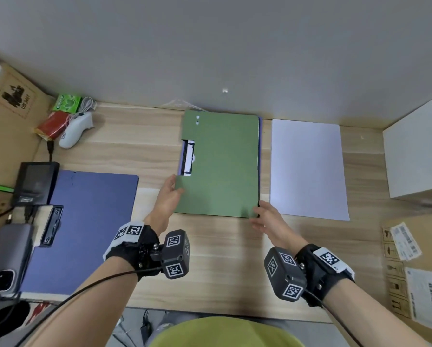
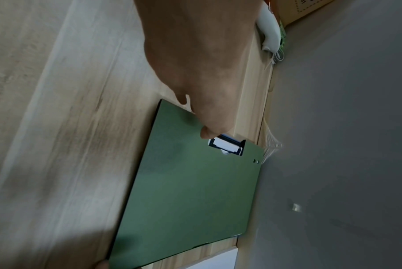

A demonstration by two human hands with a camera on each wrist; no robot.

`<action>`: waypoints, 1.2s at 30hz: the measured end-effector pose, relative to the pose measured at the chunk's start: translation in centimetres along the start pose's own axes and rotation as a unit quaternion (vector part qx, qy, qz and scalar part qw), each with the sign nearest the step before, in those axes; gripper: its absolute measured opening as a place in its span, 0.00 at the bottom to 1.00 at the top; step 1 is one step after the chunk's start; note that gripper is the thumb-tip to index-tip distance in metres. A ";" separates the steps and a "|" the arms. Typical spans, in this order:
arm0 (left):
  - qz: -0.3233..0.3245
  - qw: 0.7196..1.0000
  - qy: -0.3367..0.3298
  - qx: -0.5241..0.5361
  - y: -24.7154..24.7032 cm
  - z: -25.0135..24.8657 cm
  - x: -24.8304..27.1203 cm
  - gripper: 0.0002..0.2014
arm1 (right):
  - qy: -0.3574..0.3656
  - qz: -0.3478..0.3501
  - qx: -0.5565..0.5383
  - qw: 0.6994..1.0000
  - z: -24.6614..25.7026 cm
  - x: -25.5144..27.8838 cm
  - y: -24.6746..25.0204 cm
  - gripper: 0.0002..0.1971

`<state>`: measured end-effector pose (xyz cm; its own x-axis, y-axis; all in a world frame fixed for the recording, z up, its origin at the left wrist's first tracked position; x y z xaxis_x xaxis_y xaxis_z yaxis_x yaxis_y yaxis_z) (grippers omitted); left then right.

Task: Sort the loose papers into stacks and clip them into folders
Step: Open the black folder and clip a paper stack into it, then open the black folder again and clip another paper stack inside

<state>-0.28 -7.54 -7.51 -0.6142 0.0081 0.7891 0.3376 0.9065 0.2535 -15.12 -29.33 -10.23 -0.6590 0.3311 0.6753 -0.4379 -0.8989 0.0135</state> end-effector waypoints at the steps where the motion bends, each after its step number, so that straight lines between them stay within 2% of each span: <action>1: -0.002 1.000 0.002 -0.012 -0.2 0.4 0.0 0.28 | 0.004 0.007 0.014 1.000 0.0 0.0 0.1 0.23; 4: -0.014 0.999 -0.006 -0.044 -0.9 1.1 -0.3 0.35 | 0.021 0.026 0.051 0.998 0.0 -0.2 0.4 0.20; 6: -0.029 0.998 -0.002 -0.050 -1.2 1.2 -0.4 0.38 | 0.018 0.044 0.064 0.997 -0.3 -0.3 1.0 0.24; 8: -0.038 0.998 0.011 -0.046 -1.4 1.3 -0.7 0.39 | 0.023 0.074 0.064 0.995 -0.6 -0.2 1.7 0.27; 12: -0.055 0.997 0.019 -0.047 -2.0 1.6 -1.4 0.38 | 0.010 0.133 0.033 0.991 -1.3 0.3 3.6 0.22; 20: -0.044 0.997 0.008 -0.069 -2.3 1.6 -1.6 0.38 | -0.019 0.092 -0.022 0.995 -2.1 2.8 5.1 0.14; 22: -0.029 0.996 0.015 -0.083 -1.5 1.3 -1.7 0.35 | -0.023 0.074 -0.022 0.997 -2.4 3.4 4.8 0.12; 24: 0.013 0.997 0.007 -0.079 -0.6 0.9 -1.4 0.31 | -0.025 0.054 -0.023 0.998 -2.7 3.8 4.1 0.11; 27: 0.080 0.994 -0.005 -0.077 1.3 1.3 -0.7 0.26 | -0.027 0.025 -0.013 0.999 -3.2 4.5 1.9 0.08; 30: 0.083 0.993 -0.014 -0.082 4.8 3.1 -0.3 0.26 | -0.027 0.012 -0.005 1.000 -3.8 5.2 -1.4 0.08; 33: 0.036 0.992 -0.035 -0.119 9.8 5.4 -0.1 0.24 | -0.032 0.015 -0.001 0.999 -4.2 6.0 -5.4 0.12; 36: -0.062 0.987 -0.035 -0.145 16.4 7.9 -0.8 0.25 | -0.037 0.031 0.009 0.999 -4.6 6.6 -9.7 0.12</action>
<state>0.14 10.61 -8.43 -0.7077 -0.0565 0.7042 0.4403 0.7442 0.5023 -18.04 -17.12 -9.29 -0.6378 0.2532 0.7274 -0.3865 -0.9221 -0.0179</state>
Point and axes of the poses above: each hand's wrist, its own x-axis away from the middle knuckle, its own y-axis out of the back of the hand, z = x × y, the point moved 4 cm from there along -x, towards the middle knuckle, and after that the axes turned 12 degrees about y, right-handed, at the moved point
